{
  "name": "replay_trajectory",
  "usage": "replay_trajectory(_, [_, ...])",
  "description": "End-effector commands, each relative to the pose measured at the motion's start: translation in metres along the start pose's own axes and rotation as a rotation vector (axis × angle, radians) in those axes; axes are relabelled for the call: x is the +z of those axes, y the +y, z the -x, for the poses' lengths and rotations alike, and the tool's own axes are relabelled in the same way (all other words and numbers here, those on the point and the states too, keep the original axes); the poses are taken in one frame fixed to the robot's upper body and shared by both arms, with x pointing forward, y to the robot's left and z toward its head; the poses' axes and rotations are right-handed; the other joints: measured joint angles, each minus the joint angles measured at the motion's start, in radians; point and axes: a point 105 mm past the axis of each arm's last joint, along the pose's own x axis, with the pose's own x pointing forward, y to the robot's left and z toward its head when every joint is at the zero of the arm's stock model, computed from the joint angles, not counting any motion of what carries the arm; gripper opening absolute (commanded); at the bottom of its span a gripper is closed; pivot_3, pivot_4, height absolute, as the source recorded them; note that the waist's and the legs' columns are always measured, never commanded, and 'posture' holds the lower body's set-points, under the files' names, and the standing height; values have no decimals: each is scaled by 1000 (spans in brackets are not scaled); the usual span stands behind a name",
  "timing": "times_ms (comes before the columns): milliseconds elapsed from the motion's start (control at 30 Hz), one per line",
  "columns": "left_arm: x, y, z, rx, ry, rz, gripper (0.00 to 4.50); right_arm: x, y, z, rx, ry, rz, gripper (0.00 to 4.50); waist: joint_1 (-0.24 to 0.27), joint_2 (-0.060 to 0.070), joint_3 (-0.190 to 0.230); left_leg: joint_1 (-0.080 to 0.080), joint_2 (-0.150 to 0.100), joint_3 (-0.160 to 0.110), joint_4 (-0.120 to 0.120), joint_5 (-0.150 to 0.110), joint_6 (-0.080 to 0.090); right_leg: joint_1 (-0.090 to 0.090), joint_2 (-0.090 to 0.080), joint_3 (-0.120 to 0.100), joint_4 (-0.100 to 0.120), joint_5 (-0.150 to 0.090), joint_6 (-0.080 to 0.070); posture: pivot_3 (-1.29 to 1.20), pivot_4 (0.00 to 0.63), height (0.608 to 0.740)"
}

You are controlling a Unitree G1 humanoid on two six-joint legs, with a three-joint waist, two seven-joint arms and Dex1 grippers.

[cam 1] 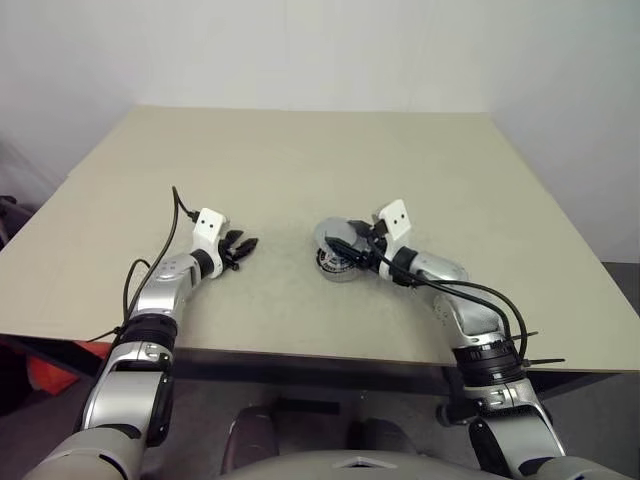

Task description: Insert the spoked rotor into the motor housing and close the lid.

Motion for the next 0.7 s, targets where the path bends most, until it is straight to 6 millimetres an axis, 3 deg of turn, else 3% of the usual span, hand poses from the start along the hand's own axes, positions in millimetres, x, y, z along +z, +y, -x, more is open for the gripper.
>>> replay_trajectory(33, [13, 2, 1, 0, -33, -35, 2434, 15, -2, 6, 15, -40, 66, 3086, 0, 0, 0, 0, 0, 0, 0, 0, 0, 0, 0, 0, 0, 0, 0, 0, 0, 740])
replay_trajectory(700, [14, 2, 0, -4, -28, -41, 2434, -10, -4, 16, 17, 62, 104, 3086, 0, 0, 0, 0, 0, 0, 0, 0, 0, 0, 0, 0, 0, 0, 0, 0, 0, 740])
